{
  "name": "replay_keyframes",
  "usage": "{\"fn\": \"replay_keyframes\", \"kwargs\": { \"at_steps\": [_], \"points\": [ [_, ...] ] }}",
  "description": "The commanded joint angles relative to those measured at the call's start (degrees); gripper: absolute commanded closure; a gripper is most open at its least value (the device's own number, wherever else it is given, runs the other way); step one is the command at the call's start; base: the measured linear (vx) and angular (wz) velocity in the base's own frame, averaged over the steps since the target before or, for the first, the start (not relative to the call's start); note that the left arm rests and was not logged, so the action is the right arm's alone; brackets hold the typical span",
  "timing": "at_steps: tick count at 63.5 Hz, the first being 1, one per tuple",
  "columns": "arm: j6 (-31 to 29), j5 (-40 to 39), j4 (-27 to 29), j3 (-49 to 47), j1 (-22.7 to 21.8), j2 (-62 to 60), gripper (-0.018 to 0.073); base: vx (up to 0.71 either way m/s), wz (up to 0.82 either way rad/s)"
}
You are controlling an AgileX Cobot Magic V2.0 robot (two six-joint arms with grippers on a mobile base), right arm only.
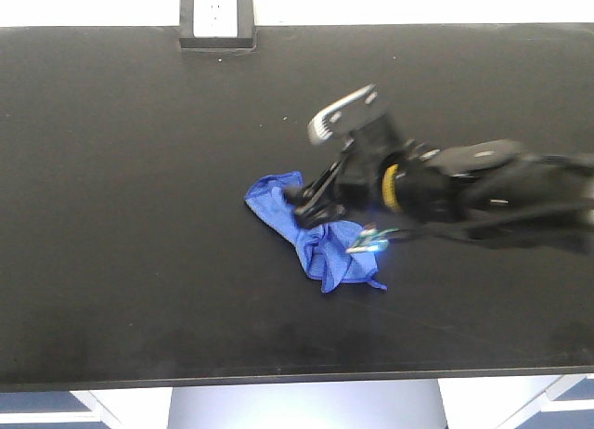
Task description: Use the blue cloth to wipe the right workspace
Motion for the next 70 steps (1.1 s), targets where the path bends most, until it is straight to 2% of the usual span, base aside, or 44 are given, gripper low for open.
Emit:
{"fn": "replay_keyframes", "kwargs": {
  "at_steps": [1, 9, 27, 41, 53, 61, 70],
  "points": [
    [1.5, 0.3, -0.7, 1.6, 0.0, -9.0, -0.0012, 0.00, 0.00],
    [1.6, 2.2, -3.0, 7.7, 0.0, -18.8, -0.0012, 0.00, 0.00],
    [1.6, 4.3, -2.9, 19.0, 0.0, -38.1, -0.0012, 0.00, 0.00],
    [1.6, 4.3, -2.8, 23.3, 0.0, -45.5, -0.0012, 0.00, 0.00],
    [1.6, 5.9, -2.8, 23.5, 0.0, -46.8, -0.0001, 0.00, 0.00],
    [1.6, 7.7, -2.3, 23.5, 0.0, -47.0, 0.0067, 0.00, 0.00],
    [1.6, 10.4, -1.8, 23.5, 0.0, -47.3, 0.0270, 0.00, 0.00]
  ]
}}
